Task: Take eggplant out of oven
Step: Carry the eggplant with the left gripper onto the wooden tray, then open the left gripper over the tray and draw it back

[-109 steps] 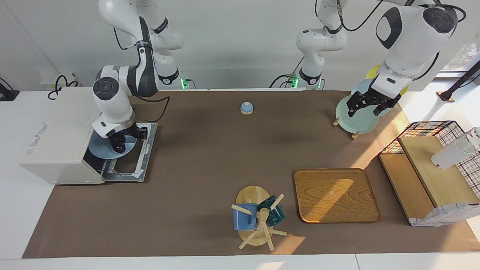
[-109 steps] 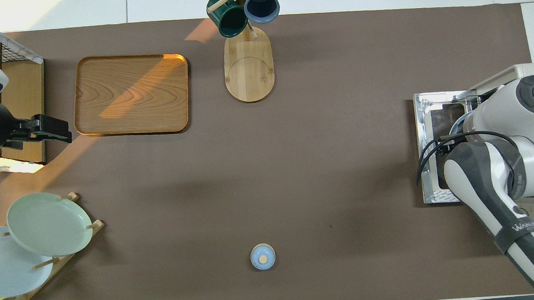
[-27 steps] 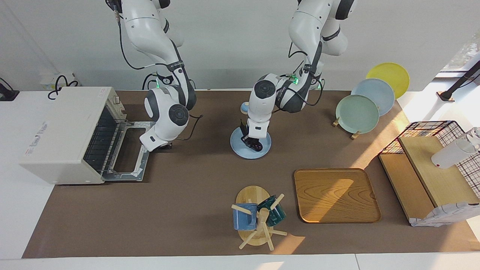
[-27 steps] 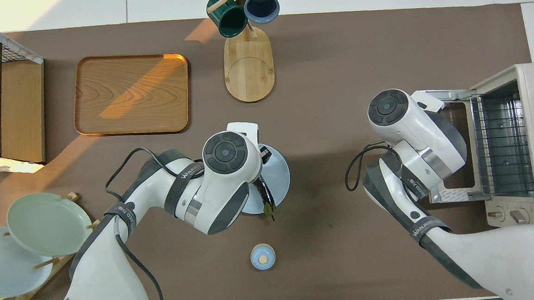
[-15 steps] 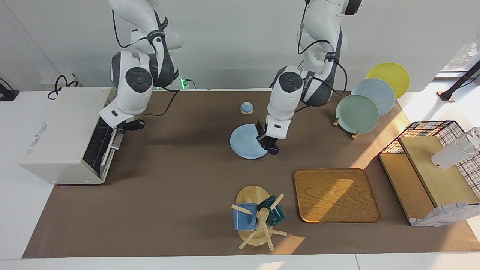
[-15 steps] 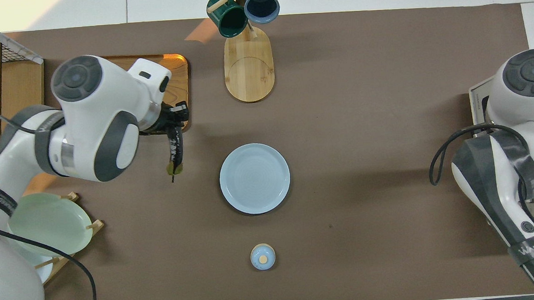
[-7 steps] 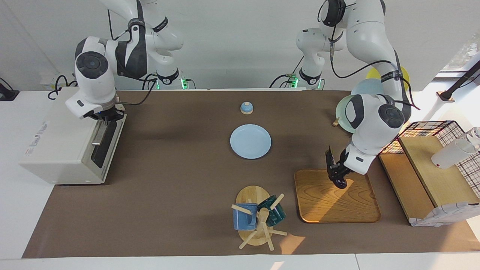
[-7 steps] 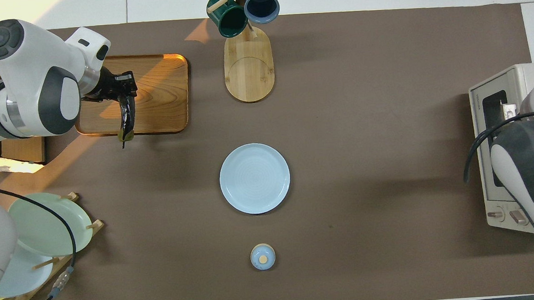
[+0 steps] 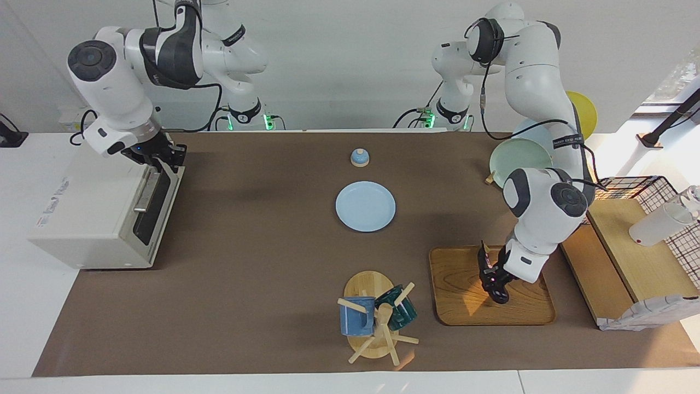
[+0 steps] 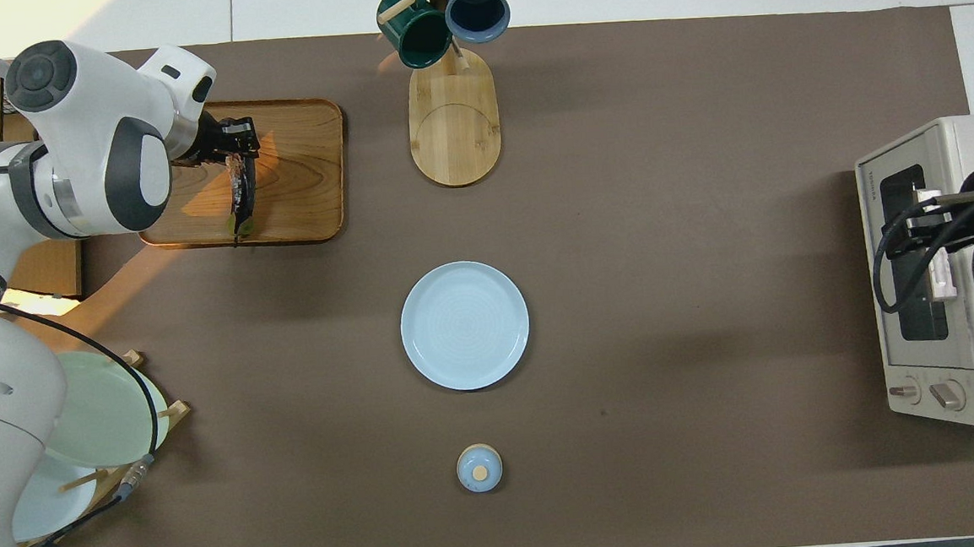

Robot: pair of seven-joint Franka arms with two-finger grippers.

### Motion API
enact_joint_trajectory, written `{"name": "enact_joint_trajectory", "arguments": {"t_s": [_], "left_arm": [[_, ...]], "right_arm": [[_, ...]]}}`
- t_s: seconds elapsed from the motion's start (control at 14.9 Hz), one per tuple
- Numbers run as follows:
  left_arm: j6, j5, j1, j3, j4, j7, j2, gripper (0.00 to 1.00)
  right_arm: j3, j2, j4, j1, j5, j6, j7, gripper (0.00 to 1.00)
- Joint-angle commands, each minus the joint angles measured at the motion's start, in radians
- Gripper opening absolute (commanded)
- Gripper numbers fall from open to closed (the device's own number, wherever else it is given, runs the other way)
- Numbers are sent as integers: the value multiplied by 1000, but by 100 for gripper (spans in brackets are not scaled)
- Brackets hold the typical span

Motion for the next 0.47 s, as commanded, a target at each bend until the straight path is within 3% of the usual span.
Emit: {"name": "enact_joint_trajectory", "arguments": {"t_s": [0.0,0.2,0.4], "left_arm": [[7,0,11,-3,-11,25,-14,97],[-34,-1,12,2,7,50,-32,100],[-94,-1,32,5,-3,48,-118,100]], "right_arm": [[17,4,31,14,24,-40,-14,100],[4,40,80,60,33,-69,2,100],[-36,99,154,71,50,-103,-1,100]]}}
